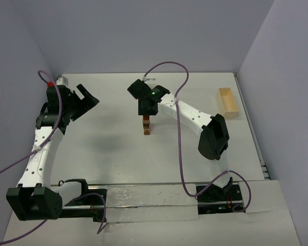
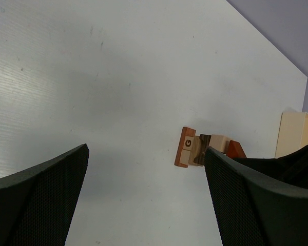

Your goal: Build the wood block tower

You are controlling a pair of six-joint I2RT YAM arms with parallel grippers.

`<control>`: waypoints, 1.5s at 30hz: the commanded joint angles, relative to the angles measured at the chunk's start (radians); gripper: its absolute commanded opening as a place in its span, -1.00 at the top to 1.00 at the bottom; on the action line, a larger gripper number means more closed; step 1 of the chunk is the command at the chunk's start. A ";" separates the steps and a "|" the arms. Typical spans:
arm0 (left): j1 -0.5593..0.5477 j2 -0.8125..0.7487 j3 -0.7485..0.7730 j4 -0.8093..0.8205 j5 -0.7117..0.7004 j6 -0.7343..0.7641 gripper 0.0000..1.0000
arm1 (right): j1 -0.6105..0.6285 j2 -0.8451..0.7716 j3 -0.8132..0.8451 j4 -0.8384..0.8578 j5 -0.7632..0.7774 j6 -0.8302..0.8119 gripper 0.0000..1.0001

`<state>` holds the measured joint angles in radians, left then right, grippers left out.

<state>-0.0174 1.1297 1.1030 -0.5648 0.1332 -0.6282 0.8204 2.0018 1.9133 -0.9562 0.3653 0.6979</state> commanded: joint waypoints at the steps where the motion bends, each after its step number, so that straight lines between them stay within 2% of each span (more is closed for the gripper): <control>1: 0.009 0.002 0.012 0.030 0.021 -0.013 -0.98 | -0.007 0.007 0.055 0.011 0.014 0.010 0.54; 40: 0.016 0.007 -0.003 0.039 0.054 -0.016 -0.98 | -0.006 0.028 0.050 0.005 0.021 0.029 0.36; 45: 0.016 0.006 -0.005 0.037 0.057 -0.016 -0.99 | -0.006 0.031 0.051 0.007 0.016 0.027 0.24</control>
<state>-0.0093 1.1412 1.0961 -0.5644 0.1692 -0.6430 0.8200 2.0211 1.9244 -0.9569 0.3569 0.7097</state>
